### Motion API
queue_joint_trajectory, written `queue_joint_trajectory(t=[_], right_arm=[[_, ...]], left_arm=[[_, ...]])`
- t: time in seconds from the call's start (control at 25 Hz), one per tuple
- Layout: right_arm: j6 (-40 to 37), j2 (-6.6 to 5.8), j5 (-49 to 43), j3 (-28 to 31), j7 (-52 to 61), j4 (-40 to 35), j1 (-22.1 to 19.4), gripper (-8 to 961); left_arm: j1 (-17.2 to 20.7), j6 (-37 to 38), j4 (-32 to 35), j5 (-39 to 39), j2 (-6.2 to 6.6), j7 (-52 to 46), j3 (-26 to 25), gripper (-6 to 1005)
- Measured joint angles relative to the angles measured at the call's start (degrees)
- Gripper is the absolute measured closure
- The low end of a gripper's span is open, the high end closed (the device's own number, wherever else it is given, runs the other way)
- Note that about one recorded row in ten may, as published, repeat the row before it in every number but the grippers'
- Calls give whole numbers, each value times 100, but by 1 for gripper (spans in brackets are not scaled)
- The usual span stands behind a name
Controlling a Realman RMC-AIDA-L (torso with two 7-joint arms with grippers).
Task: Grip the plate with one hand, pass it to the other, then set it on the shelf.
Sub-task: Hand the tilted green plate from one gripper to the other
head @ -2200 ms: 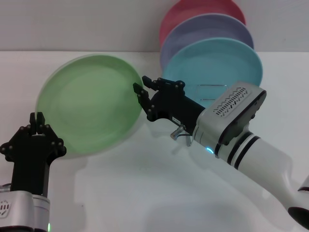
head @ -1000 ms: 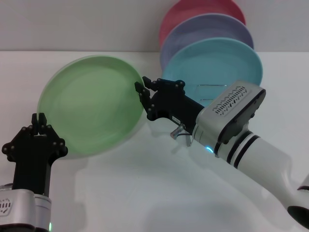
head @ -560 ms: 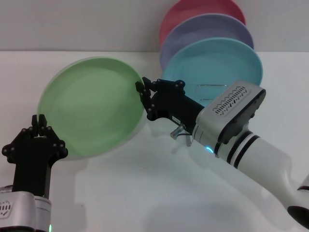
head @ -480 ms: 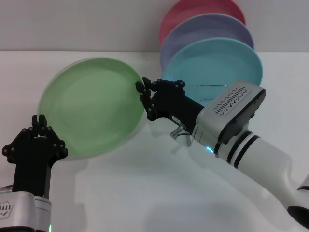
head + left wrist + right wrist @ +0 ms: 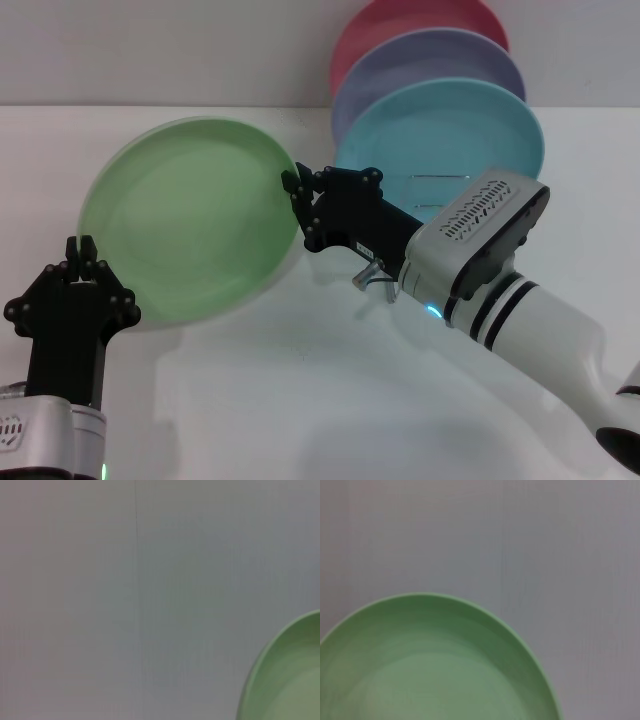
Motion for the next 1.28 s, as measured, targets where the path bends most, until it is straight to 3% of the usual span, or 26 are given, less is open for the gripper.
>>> queue_joint_trajectory(t=[1.28], right_arm=[[-21,0,1,-1,-79,-18,-12,929]], left_arm=[[-21,-40,25,-1,14,-51,-1,962]])
